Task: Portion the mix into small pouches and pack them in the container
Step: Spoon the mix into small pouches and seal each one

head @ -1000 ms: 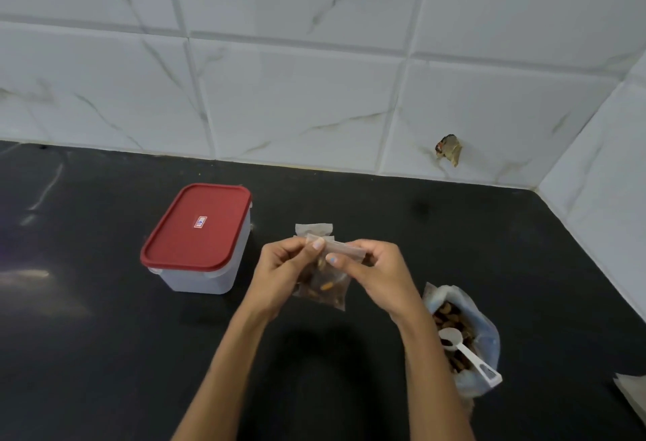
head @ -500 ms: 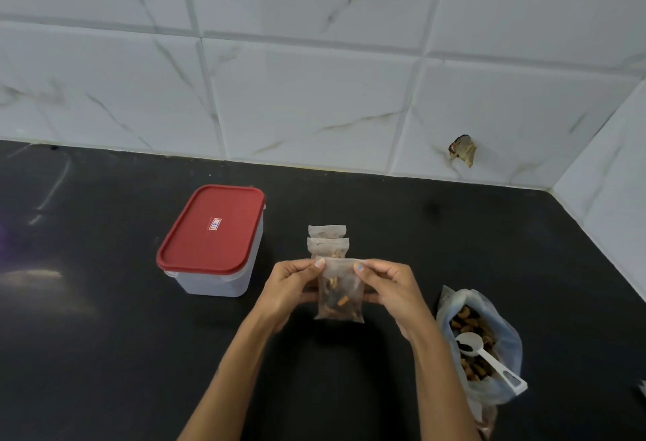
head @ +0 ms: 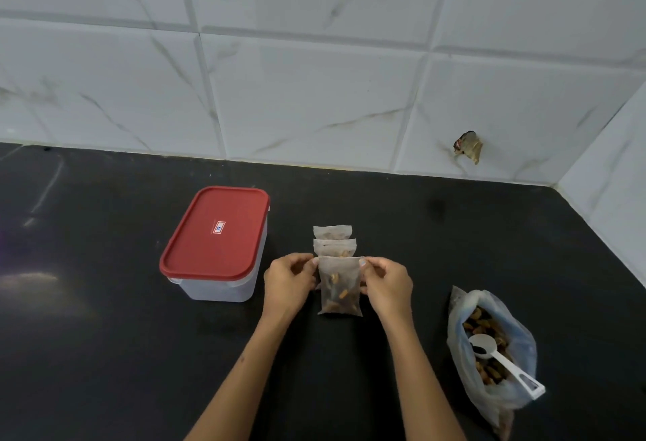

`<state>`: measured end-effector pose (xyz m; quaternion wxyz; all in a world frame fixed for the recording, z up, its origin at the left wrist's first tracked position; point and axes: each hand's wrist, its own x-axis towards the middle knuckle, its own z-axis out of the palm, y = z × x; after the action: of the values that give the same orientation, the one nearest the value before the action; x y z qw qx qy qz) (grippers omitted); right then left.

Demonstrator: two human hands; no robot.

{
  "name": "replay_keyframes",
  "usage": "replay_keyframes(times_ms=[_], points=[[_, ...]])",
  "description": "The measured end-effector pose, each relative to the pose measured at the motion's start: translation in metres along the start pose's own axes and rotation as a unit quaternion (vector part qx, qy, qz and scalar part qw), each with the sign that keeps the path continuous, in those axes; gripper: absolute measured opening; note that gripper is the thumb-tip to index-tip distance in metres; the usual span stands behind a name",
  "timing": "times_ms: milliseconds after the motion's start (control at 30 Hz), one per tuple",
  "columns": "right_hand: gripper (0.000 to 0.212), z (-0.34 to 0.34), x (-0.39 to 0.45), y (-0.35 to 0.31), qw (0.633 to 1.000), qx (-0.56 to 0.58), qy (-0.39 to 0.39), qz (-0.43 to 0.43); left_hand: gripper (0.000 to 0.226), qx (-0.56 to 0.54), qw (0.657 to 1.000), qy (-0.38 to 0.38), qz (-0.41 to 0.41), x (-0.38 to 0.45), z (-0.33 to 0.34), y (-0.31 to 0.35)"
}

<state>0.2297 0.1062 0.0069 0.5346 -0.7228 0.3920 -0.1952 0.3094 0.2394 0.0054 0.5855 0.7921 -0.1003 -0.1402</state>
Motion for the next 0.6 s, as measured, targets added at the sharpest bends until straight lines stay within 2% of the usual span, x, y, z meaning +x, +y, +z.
replay_keyframes(times_ms=[100, 133, 200, 433, 600], points=[[0.035, 0.005, -0.017, 0.007, 0.991, -0.07, 0.053, -0.1, 0.026, 0.096, 0.984, 0.065, 0.135, -0.013, 0.006, -0.002], [0.038, 0.007, -0.021, 0.013, 0.984, -0.09, 0.058, -0.146, 0.027, 0.116, 0.972, 0.07, 0.19, -0.019, 0.01, -0.007], [0.038, 0.012, -0.028, 0.021, 0.971, -0.117, 0.046, -0.203, 0.026, 0.149, 0.955, 0.063, 0.249, -0.029, 0.017, -0.018], [0.032, 0.015, -0.028, 0.027, 0.961, -0.177, 0.0, -0.212, 0.023, 0.188, 0.957, 0.049, 0.217, -0.033, 0.024, -0.025], [0.032, -0.015, -0.031, 0.015, 0.972, -0.124, 0.025, -0.199, 0.033, 0.174, 0.951, 0.071, 0.244, -0.045, 0.038, 0.003]])
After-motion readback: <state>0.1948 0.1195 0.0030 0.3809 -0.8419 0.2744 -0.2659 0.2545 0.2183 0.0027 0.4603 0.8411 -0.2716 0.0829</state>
